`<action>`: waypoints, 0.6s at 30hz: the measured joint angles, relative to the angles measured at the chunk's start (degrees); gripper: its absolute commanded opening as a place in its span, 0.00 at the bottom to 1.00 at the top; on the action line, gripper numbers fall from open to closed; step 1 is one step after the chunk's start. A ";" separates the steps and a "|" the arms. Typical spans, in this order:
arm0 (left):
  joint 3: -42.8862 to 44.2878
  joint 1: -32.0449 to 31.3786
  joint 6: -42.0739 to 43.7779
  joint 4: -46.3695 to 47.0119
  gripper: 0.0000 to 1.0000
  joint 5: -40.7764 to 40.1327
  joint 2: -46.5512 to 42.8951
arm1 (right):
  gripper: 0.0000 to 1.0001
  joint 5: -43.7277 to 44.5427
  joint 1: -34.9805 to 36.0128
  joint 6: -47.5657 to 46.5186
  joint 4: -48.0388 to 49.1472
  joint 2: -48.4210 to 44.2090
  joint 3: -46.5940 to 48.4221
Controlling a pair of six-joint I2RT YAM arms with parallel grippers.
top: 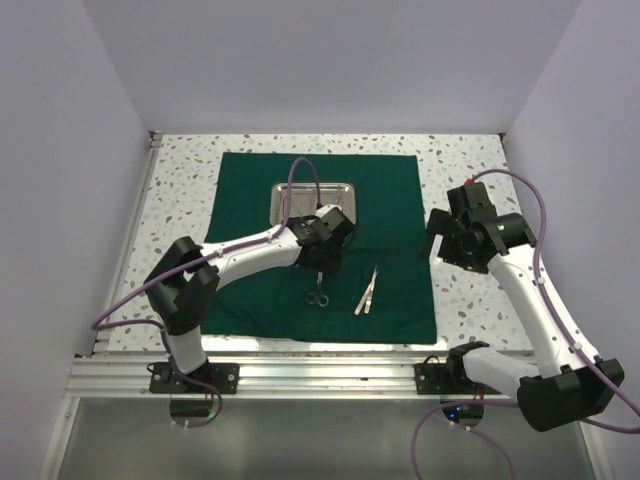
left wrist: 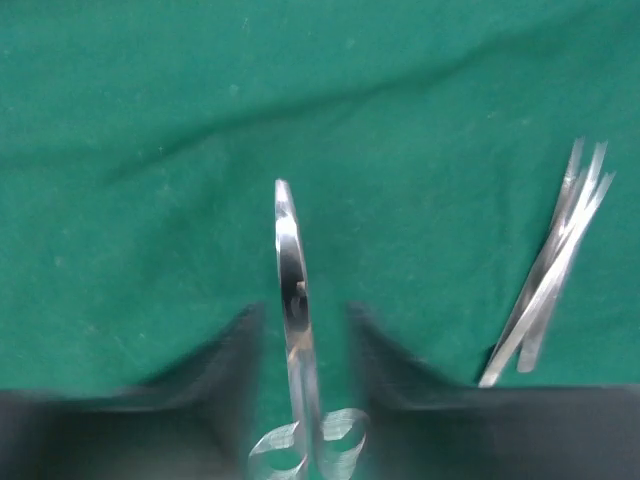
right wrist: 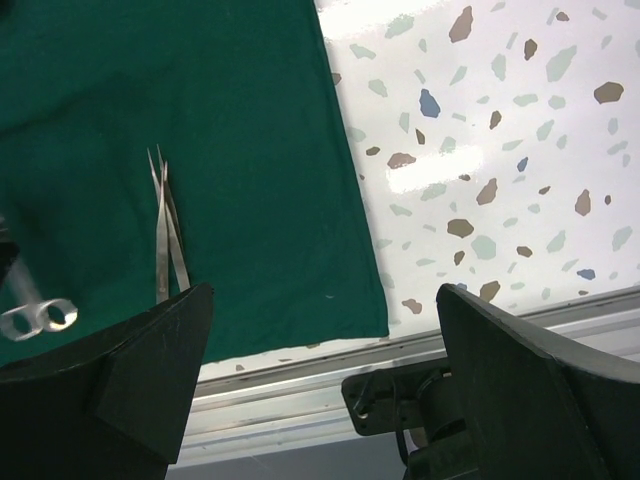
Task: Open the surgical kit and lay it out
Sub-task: Place the medical item in the surgical kit, then pick up the medical item from the container.
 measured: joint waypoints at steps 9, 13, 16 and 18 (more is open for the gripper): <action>4.79 1.42 0.13 -1.40 0.75 -1.03 1.90 | 0.98 0.22 -0.20 0.04 -0.26 -0.57 -0.04; 18.49 4.46 5.31 -0.68 0.72 -1.57 9.09 | 0.98 0.63 -0.22 0.37 -0.92 -2.08 -0.09; 27.80 7.41 9.42 0.50 0.66 -1.77 15.52 | 0.98 1.09 -0.22 0.68 -1.36 -2.71 -0.09; 34.01 9.60 12.24 0.76 0.64 -1.73 20.50 | 0.98 1.64 -0.22 0.87 -2.01 -2.69 -0.07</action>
